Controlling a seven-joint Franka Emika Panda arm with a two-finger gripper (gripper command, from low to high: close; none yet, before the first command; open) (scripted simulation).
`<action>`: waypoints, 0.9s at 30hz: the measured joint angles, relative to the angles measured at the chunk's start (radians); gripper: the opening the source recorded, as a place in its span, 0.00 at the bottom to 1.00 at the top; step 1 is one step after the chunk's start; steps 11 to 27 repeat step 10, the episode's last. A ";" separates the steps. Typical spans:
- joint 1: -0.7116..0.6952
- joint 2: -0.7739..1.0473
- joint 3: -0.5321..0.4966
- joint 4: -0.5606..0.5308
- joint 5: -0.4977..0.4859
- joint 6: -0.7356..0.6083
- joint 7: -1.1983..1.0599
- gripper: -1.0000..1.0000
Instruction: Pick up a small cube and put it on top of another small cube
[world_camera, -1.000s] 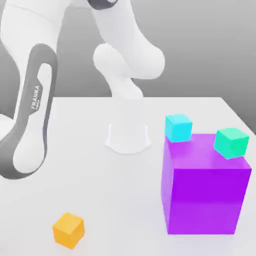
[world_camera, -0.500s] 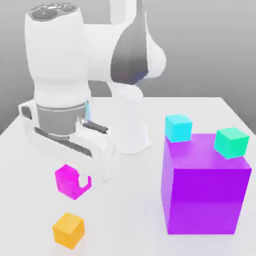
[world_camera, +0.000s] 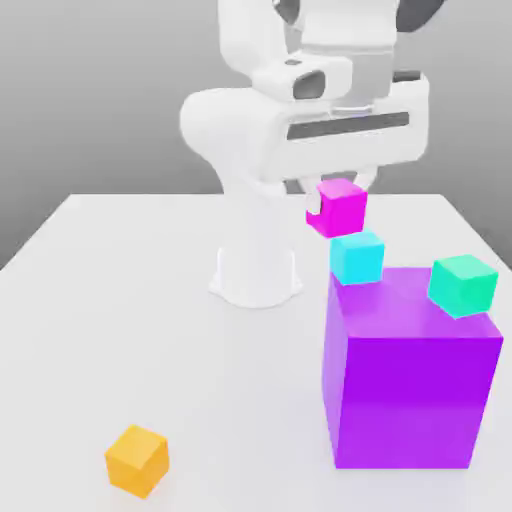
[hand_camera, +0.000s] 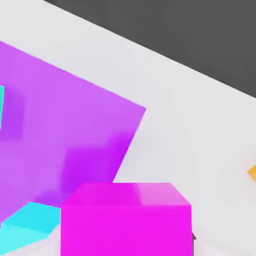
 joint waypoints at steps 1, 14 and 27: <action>0.029 -0.037 0.000 -0.017 0.004 -0.019 -0.046 0.00; 0.086 -0.046 0.018 -0.163 0.028 0.117 -0.138 1.00; 0.086 -0.046 0.018 -0.163 0.028 0.117 -0.138 1.00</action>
